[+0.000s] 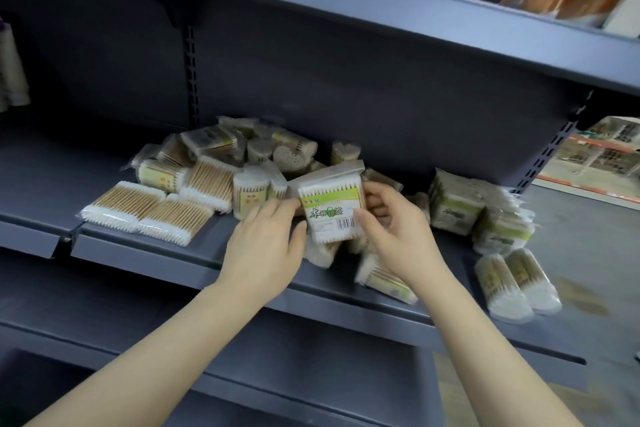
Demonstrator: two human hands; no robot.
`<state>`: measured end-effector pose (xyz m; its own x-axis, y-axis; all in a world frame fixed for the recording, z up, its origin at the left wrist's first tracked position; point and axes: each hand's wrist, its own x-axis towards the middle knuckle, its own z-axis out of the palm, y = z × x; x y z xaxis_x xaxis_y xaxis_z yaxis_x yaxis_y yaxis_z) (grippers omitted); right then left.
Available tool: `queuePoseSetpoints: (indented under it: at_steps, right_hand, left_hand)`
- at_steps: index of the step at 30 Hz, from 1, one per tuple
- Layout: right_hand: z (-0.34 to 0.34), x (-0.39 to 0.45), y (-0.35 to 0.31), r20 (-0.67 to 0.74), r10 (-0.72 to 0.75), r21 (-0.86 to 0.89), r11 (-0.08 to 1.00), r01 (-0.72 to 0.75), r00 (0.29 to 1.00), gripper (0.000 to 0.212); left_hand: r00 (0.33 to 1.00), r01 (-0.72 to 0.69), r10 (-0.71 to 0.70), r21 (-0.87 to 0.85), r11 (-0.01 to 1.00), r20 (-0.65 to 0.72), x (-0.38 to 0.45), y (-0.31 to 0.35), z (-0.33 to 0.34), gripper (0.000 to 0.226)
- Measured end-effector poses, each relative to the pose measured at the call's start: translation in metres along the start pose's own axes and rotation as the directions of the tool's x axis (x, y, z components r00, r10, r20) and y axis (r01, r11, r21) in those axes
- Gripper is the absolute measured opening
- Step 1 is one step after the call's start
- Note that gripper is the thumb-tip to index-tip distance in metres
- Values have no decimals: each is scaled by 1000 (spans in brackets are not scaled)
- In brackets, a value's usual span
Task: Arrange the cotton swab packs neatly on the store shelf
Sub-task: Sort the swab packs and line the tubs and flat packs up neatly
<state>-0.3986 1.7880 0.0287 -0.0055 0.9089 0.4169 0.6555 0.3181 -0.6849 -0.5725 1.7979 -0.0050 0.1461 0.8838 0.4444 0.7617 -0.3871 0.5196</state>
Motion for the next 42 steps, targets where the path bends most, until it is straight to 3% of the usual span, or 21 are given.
queuePoseSetpoints:
  at_steps: [5, 18, 25, 30, 36, 42]
  right_hand:
    - [-19, -2, 19, -25, 35, 33, 999, -34, 999, 40]
    - [-59, -2, 60, -39, 77, 24, 997, -76, 996, 49]
    - [-83, -3, 79, -47, 39, 23, 999, -38, 998, 69]
    - [-109, -4, 95, -60, -15, -43, 999, 13, 998, 66]
    - [-142, -1, 114, -86, 33, -94, 995, -41, 996, 51]
    - [-158, -2, 133, -103, 70, -117, 990, -82, 992, 49]
  left_hand:
    - [999, -38, 39, -74, 997, 17, 7, 23, 15, 38]
    - [999, -43, 44, -61, 997, 22, 26, 65, 54, 34]
    - [997, -75, 74, -137, 988, -13, 41, 89, 69, 42]
    - [988, -154, 157, -246, 957, -6, 53, 117, 79, 60]
    - [963, -261, 269, -167, 951, 24, 76, 150, 98, 36]
    - [950, -268, 277, -81, 960, 141, 89, 168, 121, 40]
